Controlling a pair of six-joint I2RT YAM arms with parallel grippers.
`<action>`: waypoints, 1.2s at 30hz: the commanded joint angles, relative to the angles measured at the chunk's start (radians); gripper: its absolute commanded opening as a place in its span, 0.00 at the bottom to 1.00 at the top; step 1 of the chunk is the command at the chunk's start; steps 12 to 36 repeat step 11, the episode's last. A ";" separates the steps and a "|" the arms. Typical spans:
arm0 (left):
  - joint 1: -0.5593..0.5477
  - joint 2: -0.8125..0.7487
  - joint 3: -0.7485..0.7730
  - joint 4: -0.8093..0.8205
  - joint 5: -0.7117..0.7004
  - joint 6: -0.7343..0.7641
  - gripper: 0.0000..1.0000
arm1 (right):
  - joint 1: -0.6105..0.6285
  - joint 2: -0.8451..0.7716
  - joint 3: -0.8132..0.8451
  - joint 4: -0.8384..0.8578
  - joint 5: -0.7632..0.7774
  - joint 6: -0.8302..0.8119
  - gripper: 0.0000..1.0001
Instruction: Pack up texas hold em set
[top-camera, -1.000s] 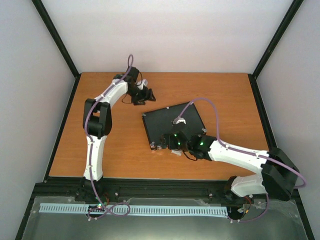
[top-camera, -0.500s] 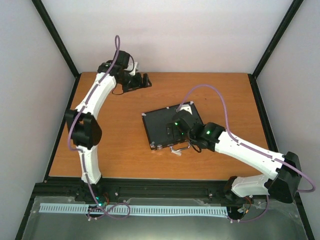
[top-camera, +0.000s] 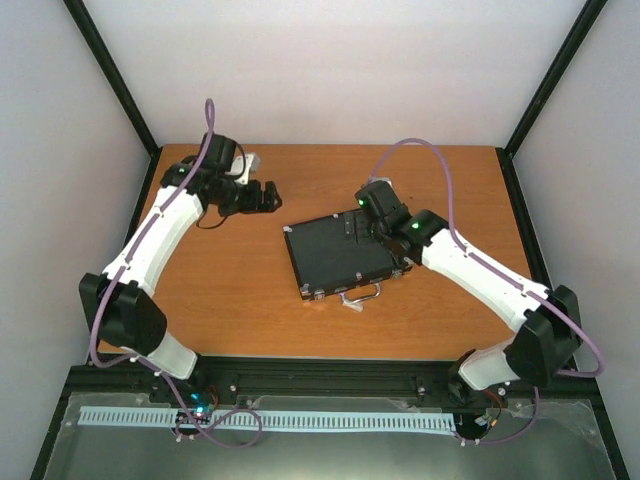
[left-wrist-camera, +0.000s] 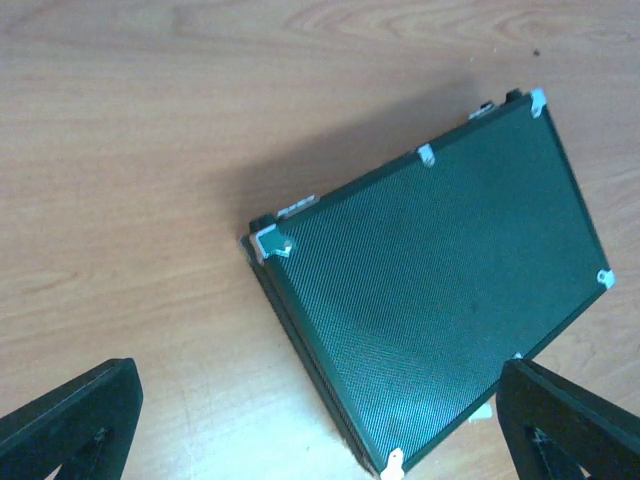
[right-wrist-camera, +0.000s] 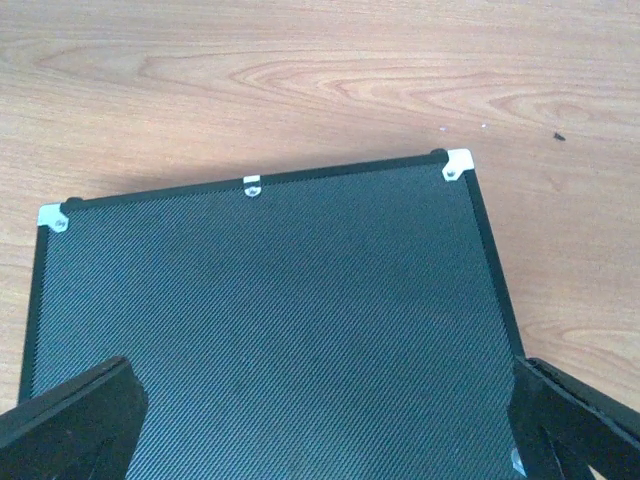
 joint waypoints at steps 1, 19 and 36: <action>0.005 -0.094 -0.080 0.052 -0.017 0.013 1.00 | -0.053 0.059 0.081 -0.042 -0.005 -0.072 1.00; 0.005 -0.147 -0.121 0.054 -0.033 0.029 1.00 | -0.121 0.088 0.107 -0.034 -0.073 -0.064 1.00; 0.005 -0.147 -0.121 0.054 -0.033 0.029 1.00 | -0.121 0.088 0.107 -0.034 -0.073 -0.064 1.00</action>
